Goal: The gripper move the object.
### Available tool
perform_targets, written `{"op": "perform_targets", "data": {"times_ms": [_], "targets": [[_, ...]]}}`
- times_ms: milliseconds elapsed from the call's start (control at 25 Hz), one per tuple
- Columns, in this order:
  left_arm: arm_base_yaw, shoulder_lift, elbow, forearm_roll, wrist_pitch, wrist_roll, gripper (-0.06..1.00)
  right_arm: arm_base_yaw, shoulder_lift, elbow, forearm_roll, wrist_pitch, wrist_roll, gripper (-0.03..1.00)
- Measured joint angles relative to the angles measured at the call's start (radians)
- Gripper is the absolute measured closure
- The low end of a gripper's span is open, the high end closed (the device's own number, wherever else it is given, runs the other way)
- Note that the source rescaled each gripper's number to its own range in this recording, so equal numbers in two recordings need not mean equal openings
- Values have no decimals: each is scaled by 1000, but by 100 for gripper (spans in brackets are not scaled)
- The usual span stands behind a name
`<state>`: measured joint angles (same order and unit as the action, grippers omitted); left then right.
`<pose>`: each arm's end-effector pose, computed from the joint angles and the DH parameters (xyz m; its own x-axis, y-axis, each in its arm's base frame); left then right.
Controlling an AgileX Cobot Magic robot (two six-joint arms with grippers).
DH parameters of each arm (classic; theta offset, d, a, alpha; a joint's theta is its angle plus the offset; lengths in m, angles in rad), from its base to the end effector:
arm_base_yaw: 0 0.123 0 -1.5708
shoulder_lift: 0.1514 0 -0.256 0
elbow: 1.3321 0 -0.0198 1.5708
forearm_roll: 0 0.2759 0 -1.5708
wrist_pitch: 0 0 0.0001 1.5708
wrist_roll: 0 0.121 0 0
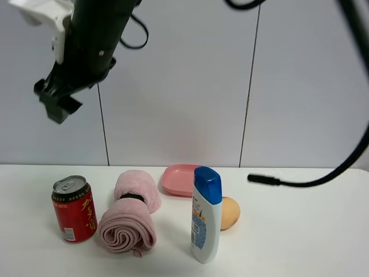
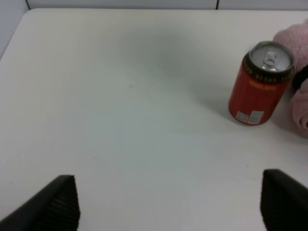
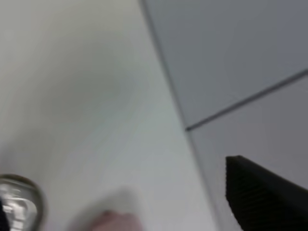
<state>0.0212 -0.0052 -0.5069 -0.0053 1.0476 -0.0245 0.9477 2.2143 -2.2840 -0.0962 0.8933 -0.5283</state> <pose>0.0724 0.0010 0.2798 -0.4326 -0.0363 -0.9008 -0.0288 0.9992 -0.0265 0.3234 0.4346 0.2841 0.1066 -0.8006 -0.5896 -0.8636 0.2194 -0.4540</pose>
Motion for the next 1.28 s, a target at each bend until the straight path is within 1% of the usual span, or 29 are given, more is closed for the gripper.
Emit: {"op": "perform_targets", "data": {"times_ms": [40, 80, 160, 200, 360, 560, 680, 800, 920, 1080, 1160, 1280], "targets": [[0, 0, 0, 0, 0, 0, -6, 0, -22, 0, -55, 22, 11, 11], [0, 0, 0, 0, 0, 0, -6, 0, -48, 0, -102, 43, 25, 8], [0, 0, 0, 0, 0, 0, -6, 0, -93, 0, -197, 97, 60, 5], [0, 0, 0, 0, 0, 0, -6, 0, -120, 0, -228, 122, 75, 4], [0, 0, 0, 0, 0, 0, -6, -25, -239, 0, -259, 192, 150, 3], [0, 0, 0, 0, 0, 0, -6, -85, -381, -1, -316, 302, 226, 3], [0, 0, 0, 0, 0, 0, -6, -137, -462, 45, -345, 317, 307, 3], [0, 0, 0, 0, 0, 0, -6, -188, -557, 152, -384, 321, 366, 3], [0, 0, 0, 0, 0, 0, -6, -240, -663, 303, -393, 322, 431, 3], [0, 0, 0, 0, 0, 0, -6, -304, -832, 592, -392, 317, 509, 3], [0, 0, 0, 0, 0, 0, -6, -327, -921, 747, -388, 280, 550, 3], [0, 0, 0, 0, 0, 0, -6, -335, -1065, 980, -376, 215, 614, 3]]}}
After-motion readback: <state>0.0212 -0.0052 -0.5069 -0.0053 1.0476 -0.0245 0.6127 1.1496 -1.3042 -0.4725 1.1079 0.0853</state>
